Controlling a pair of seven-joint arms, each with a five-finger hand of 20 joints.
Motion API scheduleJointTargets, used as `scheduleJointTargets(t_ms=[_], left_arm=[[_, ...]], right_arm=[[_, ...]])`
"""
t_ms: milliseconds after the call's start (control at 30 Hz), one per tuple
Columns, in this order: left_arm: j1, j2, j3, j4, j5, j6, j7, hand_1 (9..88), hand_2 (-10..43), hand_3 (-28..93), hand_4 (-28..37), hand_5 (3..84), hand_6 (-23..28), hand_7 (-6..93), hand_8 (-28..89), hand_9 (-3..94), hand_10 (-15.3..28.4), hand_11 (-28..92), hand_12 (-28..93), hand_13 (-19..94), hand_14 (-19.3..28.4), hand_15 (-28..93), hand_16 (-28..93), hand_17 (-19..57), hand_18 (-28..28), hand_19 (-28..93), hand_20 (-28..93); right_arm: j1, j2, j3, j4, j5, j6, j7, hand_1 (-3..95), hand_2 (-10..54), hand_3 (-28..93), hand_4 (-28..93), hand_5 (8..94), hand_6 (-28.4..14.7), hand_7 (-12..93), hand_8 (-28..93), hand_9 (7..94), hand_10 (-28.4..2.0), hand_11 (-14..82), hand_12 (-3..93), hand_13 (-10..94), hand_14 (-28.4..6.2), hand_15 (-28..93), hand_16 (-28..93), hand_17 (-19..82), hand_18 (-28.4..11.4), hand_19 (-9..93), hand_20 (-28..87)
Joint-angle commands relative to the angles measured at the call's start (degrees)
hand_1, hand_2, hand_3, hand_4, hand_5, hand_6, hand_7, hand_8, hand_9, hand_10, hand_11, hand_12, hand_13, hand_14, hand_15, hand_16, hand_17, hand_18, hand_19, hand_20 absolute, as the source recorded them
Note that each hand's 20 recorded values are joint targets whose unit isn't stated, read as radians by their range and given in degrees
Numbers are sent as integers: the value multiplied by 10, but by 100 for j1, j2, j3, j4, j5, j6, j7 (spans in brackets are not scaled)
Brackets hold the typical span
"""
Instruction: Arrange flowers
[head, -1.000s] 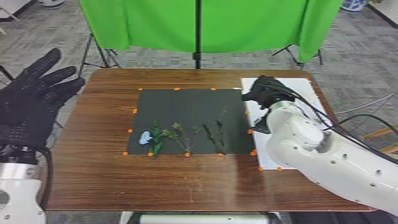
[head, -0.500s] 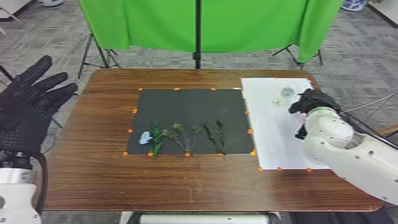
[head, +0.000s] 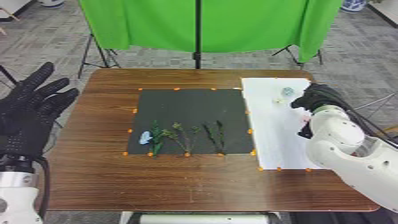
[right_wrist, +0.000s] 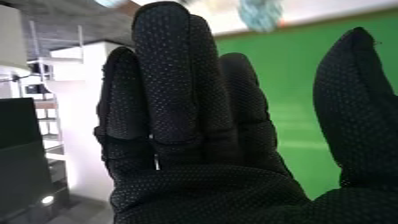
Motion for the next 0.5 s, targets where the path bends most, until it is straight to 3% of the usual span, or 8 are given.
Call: scheduleJointTargets(t_ms=[33,267,500], left_arm=[[4,-77,56,41,35,-35,-73,206,74,773,-283,330,74,111,-81,297,184,252,113,230,265,516,-94,-93,223,538,94],[-45,-83,96,48,48,-39,-106,205,74,774,-283,330,74,110,-82,298,183,253,113,230,265,517,-95,-92,222,538,95],[-38,-92,104,55,32,-36,-88,206,74,774,-283,331,75,111,-81,297,183,254,113,230,265,517,-95,-92,222,538,96]], right_arm=[[-107,7,27,148,349,-335,117,324,-75,732,-253,542,-22,137,-111,723,-175,225,148,715,-129,572,128,392,-227,932,38],[-117,-84,78,310,543,-698,219,343,-82,719,-244,566,-20,137,-111,747,-171,225,151,730,-128,570,132,401,-231,932,61],[-57,-115,-168,363,418,-605,91,380,-89,733,-245,597,-13,143,-113,768,-157,233,154,744,-118,569,137,410,-227,932,72]])
